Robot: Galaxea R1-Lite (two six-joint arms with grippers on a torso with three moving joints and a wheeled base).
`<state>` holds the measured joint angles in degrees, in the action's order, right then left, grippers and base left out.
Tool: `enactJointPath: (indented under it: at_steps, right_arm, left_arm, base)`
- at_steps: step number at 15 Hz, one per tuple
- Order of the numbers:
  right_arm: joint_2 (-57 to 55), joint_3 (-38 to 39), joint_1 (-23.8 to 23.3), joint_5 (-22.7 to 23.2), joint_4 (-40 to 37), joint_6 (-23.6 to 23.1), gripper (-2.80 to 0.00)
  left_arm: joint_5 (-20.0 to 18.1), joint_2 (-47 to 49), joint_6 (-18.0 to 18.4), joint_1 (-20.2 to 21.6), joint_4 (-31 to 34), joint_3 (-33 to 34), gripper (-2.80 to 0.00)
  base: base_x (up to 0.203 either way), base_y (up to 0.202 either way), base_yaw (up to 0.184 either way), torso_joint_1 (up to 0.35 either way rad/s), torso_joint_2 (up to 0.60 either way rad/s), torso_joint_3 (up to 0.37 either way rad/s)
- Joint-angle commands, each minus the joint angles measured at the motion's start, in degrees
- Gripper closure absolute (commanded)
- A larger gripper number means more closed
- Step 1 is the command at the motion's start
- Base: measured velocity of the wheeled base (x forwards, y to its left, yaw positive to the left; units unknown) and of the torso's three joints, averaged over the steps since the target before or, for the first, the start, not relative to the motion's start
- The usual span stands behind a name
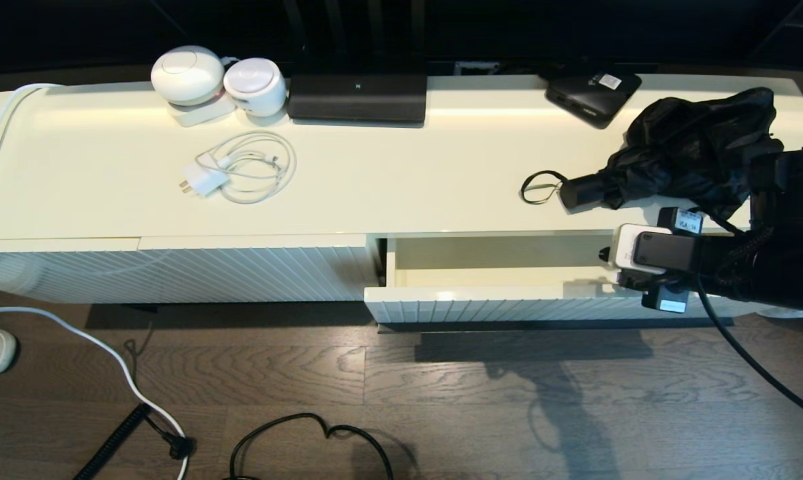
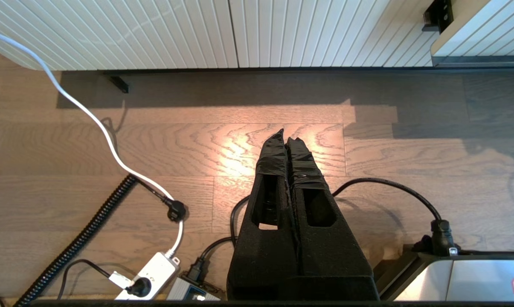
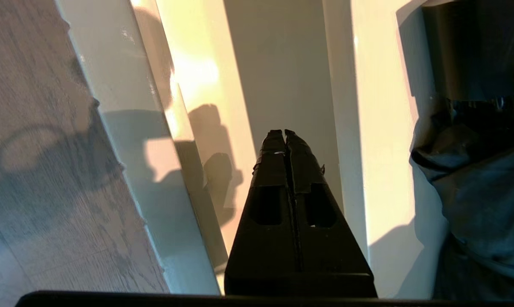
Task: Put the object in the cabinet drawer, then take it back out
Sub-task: Open the drawer
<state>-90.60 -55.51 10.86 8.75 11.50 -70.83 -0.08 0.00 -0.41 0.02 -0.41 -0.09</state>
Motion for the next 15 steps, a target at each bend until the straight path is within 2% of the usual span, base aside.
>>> enactJointPath:
  at_steps: [1, 9, 15]
  right_arm:
    - [-1.43, -0.59, 0.04, 0.04, 0.39, -0.59, 0.0]
    - [-2.81, -2.66, -0.23, -1.47, -0.38, -5.19, 0.0]
    - [-1.32, 1.14, 1.04, -2.52, -3.31, -5.11, 0.0]
  left_arm:
    - [-0.01, 0.0, -0.02, 0.06, -0.02, 0.0, 0.0]
    - [-0.01, 0.0, -0.02, 0.06, -0.02, 0.09, 0.0]
    - [-0.01, 0.0, -0.02, 0.06, -0.02, 0.03, 0.0]
  base:
    - [0.0, 0.0, 0.0, 0.0, 0.0, 0.0]
    - [0.0, 0.0, 0.0, 0.0, 0.0, 0.0]
    - [0.0, 0.0, 0.0, 0.0, 0.0, 0.0]
